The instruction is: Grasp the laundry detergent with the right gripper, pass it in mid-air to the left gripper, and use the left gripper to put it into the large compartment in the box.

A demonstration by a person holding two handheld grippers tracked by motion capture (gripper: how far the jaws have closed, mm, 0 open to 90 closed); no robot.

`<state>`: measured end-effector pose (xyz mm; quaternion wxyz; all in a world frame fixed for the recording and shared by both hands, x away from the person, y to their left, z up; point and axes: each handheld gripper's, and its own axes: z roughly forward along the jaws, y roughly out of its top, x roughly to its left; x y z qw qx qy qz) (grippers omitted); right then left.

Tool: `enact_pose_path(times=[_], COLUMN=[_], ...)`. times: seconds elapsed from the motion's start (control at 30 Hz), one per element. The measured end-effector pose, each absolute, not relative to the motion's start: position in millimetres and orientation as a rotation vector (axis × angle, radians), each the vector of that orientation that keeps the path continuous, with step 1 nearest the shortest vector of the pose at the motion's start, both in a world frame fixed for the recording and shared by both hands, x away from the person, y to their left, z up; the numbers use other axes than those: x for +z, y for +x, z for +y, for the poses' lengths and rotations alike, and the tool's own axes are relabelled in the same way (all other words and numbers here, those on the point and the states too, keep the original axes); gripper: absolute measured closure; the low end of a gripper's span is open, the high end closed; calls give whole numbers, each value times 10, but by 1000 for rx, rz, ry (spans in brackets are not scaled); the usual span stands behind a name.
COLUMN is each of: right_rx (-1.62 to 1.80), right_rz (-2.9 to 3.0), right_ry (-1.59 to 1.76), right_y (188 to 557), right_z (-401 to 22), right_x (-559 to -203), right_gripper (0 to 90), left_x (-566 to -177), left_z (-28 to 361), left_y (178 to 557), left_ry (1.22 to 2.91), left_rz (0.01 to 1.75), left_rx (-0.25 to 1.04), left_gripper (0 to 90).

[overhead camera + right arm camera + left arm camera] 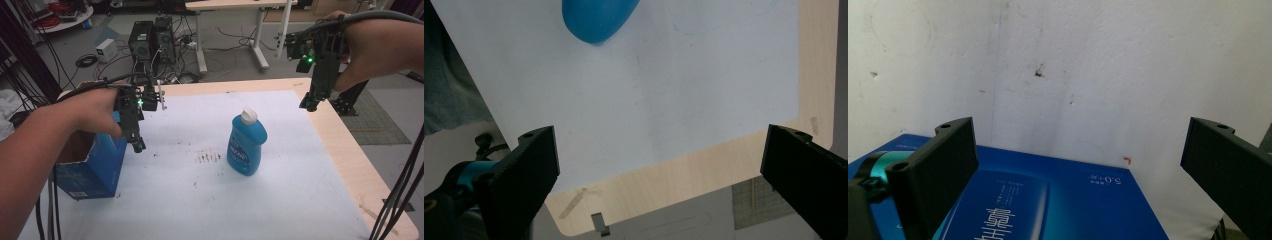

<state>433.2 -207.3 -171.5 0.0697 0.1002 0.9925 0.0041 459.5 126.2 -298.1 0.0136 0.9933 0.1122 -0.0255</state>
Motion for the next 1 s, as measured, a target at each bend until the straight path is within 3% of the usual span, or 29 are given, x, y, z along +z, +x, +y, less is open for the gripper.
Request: enact_pose_path(times=[0.43,1.0], right_rx=[134,641], right_rz=[2993,2894], right_ry=[403,695], right_y=[4213,3852], right_z=[-2191,-2788], right_x=[-1813,-2118], right_gripper=[13,13], left_x=[-2943,-2856], left_z=[1271,1307], left_y=[4538,4460], left_ry=[3091,3076], left_rz=[326,334], left_rx=[-69,-30], left_gripper=[18,18])
